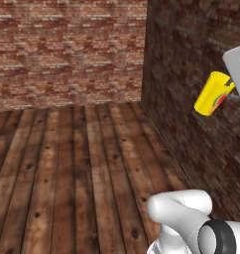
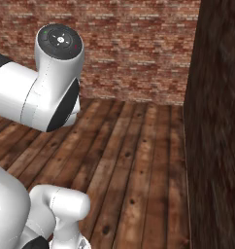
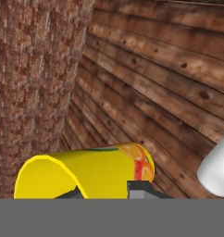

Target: There is a tray on the dining counter. Grab the cup, mug, and pitcher and place them on the tray. The pitcher may be placed next to the tray if it cannot fit the tray.

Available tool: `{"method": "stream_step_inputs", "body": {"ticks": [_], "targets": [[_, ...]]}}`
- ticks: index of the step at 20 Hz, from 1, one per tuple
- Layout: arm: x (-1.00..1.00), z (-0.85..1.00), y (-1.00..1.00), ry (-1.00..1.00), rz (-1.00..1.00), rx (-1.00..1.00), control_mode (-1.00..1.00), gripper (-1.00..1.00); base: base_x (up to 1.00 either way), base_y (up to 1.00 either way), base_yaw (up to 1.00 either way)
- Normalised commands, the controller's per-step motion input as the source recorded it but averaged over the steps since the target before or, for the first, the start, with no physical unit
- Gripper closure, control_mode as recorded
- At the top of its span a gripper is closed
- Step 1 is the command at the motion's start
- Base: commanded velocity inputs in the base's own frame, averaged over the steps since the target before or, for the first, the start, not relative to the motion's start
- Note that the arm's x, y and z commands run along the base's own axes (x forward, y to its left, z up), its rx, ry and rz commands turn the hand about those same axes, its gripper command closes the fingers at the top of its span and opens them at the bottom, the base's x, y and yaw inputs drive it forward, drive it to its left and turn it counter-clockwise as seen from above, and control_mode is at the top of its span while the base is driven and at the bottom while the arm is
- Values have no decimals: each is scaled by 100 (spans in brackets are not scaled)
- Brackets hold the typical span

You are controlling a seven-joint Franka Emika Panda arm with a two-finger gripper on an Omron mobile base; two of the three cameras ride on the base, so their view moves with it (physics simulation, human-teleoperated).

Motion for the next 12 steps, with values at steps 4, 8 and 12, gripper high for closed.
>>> {"method": "stream_step_inputs", "body": {"ticks": [4, 8, 12], "targets": [[0, 0, 0, 0, 0, 0, 100, 100, 100, -23, 10], [0, 0, 0, 0, 0, 0, 100, 100, 100, -26, 13], [0, 0, 0, 0, 0, 0, 100, 100, 100, -41, 17]]}}
